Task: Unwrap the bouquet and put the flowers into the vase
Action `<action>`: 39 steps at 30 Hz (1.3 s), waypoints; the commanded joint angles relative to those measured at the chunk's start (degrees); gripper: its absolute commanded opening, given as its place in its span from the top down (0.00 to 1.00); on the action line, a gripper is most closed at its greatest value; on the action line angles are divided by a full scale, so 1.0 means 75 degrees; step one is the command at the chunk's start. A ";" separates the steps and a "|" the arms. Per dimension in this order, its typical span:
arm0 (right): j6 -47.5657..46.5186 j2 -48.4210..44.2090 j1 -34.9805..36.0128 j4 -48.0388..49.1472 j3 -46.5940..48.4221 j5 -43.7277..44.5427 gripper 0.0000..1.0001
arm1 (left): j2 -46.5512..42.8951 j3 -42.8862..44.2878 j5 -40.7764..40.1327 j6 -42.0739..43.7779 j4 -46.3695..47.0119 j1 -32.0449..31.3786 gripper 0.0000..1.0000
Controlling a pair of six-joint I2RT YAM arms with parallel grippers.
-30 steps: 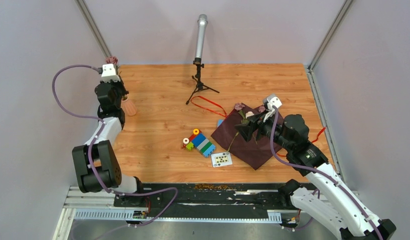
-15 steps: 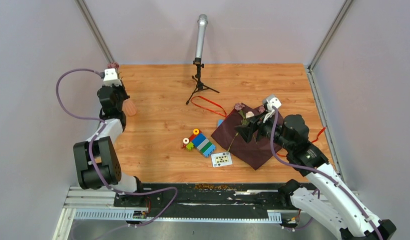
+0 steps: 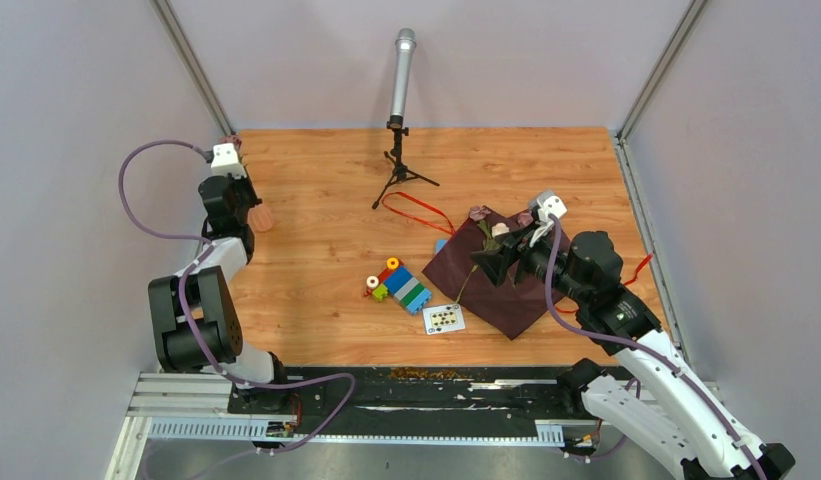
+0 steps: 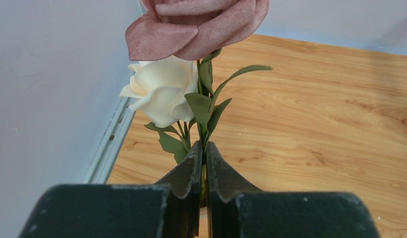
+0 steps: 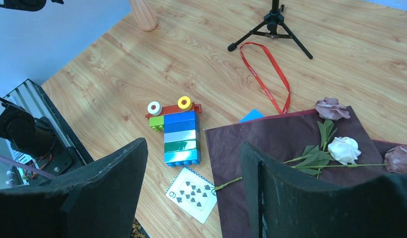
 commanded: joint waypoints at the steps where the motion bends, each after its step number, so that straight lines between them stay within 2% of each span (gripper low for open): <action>1: 0.0037 -0.0110 -0.0021 0.0207 0.0026 -0.0045 0.31 | 0.0070 -0.0036 -0.0204 0.0050 0.0078 0.0088 0.87; 12: 0.0063 -0.0204 -0.0026 0.0207 -0.0021 0.0049 0.29 | -0.0112 -0.0077 -0.0299 -0.0093 0.0019 0.0088 0.58; 17: 0.0075 -0.0214 -0.0027 0.0207 -0.0033 0.0070 0.29 | -0.0258 -0.0064 -0.0299 -0.0282 -0.0098 0.0088 0.41; 25: 0.0051 -0.0250 -0.0023 0.0207 -0.0043 0.0074 0.29 | -0.0851 0.0143 -0.0556 -0.0820 -0.0723 0.0088 0.18; 29: 0.0052 -0.0281 -0.0022 0.0207 -0.0066 0.0087 0.29 | -0.1261 0.0311 -0.0235 -0.1128 -0.1102 0.0088 0.12; 39: 0.0051 -0.0400 -0.0027 0.0139 -0.0080 0.0155 0.28 | -0.1791 0.1449 -0.0013 -0.1423 -0.3254 0.0088 0.09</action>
